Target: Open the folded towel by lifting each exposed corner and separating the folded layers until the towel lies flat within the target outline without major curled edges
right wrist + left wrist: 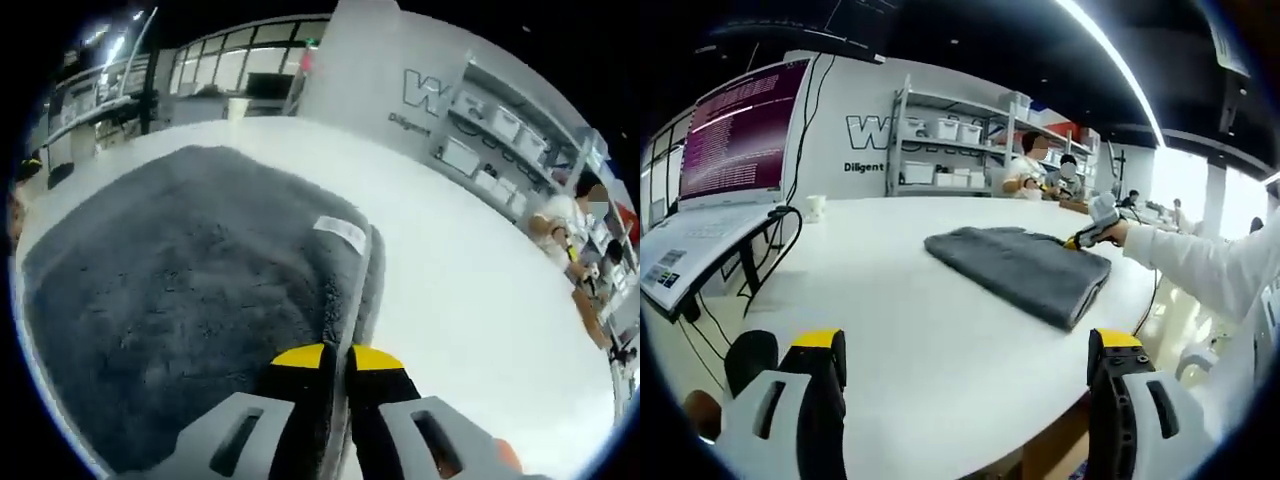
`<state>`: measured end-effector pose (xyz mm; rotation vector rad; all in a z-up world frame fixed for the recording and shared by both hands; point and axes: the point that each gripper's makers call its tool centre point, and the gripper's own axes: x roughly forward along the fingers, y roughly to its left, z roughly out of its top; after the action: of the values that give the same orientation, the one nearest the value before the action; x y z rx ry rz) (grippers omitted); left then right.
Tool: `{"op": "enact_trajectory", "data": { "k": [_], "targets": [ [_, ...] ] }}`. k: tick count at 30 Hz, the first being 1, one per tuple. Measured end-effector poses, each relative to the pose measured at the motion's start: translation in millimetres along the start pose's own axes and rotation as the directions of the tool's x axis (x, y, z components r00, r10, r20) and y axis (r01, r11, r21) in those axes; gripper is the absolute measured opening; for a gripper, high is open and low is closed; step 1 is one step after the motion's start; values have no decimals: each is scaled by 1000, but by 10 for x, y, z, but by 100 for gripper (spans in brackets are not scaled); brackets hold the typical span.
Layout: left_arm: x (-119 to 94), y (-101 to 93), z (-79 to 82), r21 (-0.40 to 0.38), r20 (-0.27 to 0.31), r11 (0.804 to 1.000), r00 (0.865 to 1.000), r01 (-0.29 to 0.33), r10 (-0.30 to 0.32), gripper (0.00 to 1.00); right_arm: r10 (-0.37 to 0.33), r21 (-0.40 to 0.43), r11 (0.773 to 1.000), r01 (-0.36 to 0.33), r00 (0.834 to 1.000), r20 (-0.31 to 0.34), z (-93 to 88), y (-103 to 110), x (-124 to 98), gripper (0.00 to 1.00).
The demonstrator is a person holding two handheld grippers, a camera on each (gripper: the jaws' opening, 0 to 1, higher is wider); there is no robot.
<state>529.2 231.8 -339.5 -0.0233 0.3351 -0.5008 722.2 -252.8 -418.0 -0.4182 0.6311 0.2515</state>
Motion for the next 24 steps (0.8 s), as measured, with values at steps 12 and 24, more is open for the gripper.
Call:
{"op": "enact_trajectory", "data": {
  "k": [12,24],
  "targets": [
    [53,-29,0,-4,-20,1000,1000,-21,21,100,-145,282,950,135,989,15,-544,-1186,-130,13],
    [176,-261,93,36,-44,999,999,-15,16,100,-157,186,977,106,945,288,16,-1084,-1016,45]
  ]
}}
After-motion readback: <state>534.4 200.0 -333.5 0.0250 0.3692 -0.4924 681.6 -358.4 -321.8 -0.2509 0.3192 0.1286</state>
